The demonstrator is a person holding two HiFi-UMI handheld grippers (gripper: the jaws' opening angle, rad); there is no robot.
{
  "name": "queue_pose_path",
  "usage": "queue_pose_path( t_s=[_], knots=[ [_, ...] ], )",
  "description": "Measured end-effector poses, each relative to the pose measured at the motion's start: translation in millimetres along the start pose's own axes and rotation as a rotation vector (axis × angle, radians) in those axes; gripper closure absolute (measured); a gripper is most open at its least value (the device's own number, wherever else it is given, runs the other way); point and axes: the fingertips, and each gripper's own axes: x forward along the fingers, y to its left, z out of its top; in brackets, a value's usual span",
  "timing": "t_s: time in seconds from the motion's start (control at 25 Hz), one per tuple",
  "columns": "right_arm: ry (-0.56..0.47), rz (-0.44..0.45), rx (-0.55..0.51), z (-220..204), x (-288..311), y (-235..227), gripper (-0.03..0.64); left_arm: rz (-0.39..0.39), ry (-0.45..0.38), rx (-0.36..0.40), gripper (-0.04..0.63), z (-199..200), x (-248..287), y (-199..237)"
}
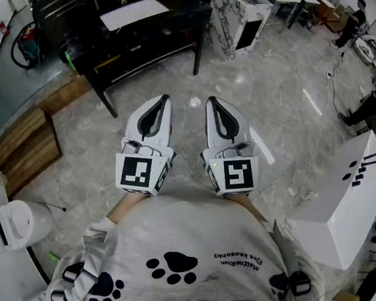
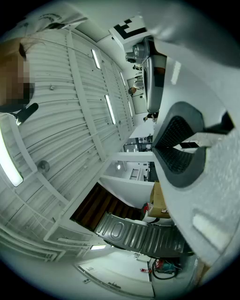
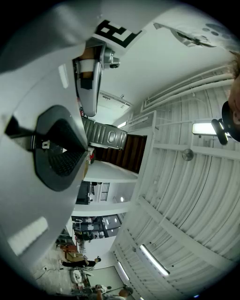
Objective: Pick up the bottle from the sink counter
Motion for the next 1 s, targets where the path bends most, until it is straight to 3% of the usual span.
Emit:
queue_pose_path(
  t_s=[0.56,1.0],
  knots=[
    [0.008,0.056,0.056,-27.6,18.4,-3.9,0.615,0.031,0.039,-0.006,0.594,-22.0,20.8,9.0],
    [-0.001,0.022,0.051,-59.9,129.9,-48.5,0.615,-0.018,0.008,-0.03,0.594,-56.9,132.7,77.8]
  ],
)
